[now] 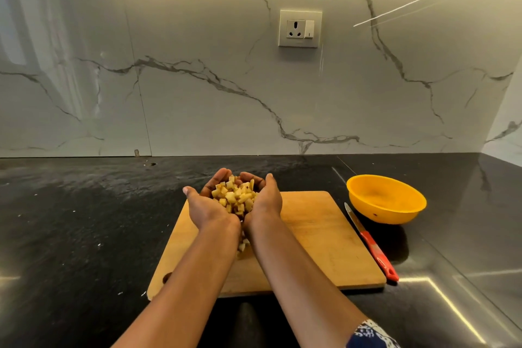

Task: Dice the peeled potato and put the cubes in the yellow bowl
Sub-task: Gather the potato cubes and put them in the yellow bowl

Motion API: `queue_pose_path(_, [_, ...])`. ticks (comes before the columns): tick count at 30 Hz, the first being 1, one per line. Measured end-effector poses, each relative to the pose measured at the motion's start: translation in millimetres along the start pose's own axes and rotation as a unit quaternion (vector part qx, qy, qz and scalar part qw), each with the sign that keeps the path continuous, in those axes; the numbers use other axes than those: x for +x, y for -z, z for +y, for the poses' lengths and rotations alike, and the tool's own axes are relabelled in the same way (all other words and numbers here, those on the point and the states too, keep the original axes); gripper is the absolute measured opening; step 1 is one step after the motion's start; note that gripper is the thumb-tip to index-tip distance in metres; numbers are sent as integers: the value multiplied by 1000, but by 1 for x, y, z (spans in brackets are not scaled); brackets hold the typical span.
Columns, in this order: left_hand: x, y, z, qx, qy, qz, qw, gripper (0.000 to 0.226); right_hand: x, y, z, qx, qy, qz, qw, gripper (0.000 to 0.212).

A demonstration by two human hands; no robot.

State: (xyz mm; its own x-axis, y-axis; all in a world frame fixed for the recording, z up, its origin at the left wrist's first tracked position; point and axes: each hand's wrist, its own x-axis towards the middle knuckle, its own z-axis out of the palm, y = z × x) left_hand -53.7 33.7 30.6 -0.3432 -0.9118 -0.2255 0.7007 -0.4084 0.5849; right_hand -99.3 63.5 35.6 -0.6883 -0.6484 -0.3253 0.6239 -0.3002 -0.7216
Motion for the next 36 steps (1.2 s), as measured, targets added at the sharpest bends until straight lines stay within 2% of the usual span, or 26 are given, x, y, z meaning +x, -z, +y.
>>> queue_pose_path(8, [2, 0, -3, -11, 9, 22, 1000, 64, 0, 4, 5, -2, 14, -17, 1000, 57])
queue_pose_path(12, [6, 1, -8, -24, 17, 4, 1000, 70, 5, 7, 6, 17, 19, -18, 1000, 61])
queue_pose_path(21, [2, 0, -6, -58, 20, -50, 997, 86, 14, 8, 2, 118, 15, -43, 992, 94])
queue_pose_path(27, [1, -8, -11, -77, 25, -43, 996, 88, 9, 9, -7, 168, 18, -49, 984, 99])
queue_pose_path(32, [-8, -45, -21, -89, 43, -63, 993, 88, 4, 13, -47, 195, 53, -33, 979, 97])
queue_pose_path(36, [-21, -101, -48, -100, 79, -112, 985, 91, 1, 32, -107, 200, 119, -20, 972, 96])
